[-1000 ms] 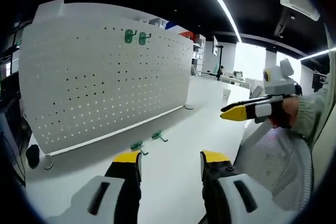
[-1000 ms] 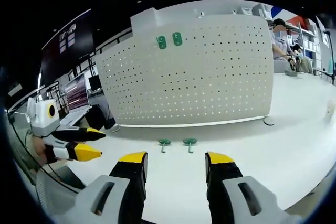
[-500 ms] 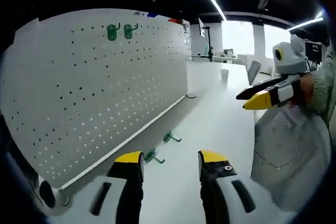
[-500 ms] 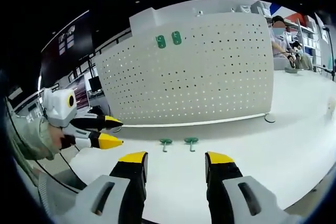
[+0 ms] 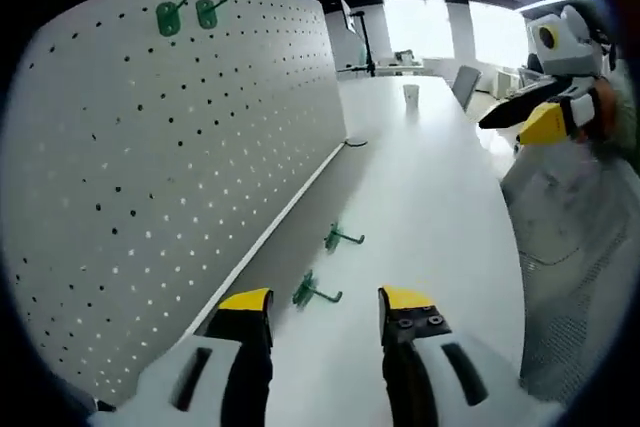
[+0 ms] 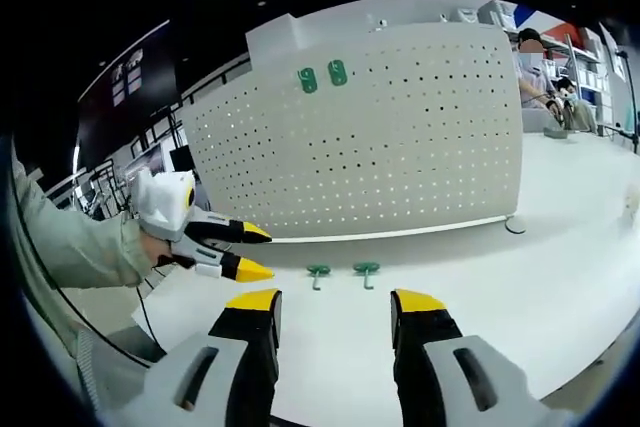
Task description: Insert the hook assembly into the mounting plate slot until the hook locks in place.
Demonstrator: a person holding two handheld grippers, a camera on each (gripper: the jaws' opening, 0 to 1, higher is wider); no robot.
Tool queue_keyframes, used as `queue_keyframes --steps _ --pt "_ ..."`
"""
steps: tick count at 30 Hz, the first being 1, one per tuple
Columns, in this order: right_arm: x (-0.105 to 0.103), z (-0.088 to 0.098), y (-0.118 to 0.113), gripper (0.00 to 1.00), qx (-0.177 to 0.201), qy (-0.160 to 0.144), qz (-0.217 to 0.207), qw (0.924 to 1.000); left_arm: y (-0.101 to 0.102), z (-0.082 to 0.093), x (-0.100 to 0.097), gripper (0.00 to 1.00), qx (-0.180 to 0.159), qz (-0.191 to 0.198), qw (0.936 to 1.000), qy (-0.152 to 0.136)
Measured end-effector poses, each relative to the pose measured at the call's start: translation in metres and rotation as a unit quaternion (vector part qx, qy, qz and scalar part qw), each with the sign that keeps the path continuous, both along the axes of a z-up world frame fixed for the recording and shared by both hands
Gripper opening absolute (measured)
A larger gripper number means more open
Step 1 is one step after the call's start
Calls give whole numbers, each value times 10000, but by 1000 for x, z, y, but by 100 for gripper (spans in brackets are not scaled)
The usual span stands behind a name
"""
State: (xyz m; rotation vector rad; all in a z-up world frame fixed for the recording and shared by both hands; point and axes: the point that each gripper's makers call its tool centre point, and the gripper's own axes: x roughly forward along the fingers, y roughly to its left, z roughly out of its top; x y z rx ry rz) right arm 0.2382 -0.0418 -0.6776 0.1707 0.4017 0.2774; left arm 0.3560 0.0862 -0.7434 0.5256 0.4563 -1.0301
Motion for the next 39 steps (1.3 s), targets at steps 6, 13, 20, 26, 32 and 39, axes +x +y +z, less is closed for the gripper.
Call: queue_keyframes --steps 6,13,20,26,32,39 --pt "1 -1 -1 42 13 36 -13 10000 -3 -16 20 34 489 -405 9978 -201" --pt "4 0 -2 42 25 50 -32 10000 -4 -35 35 32 810 -537 9951 -167" --pt "6 -1 -2 42 40 72 -46 10000 -10 -54 40 30 1065 -770 9913 -115" --pt "8 -1 -3 42 95 92 -93 9999 -12 -67 47 29 1297 -873 9877 -66" --pt "8 -3 -6 42 109 116 -147 9998 -16 -71 54 27 1351 -937 9864 -17" --pt "10 -5 -11 42 111 138 -216 9996 -21 -76 58 25 1463 -1056 9836 13"
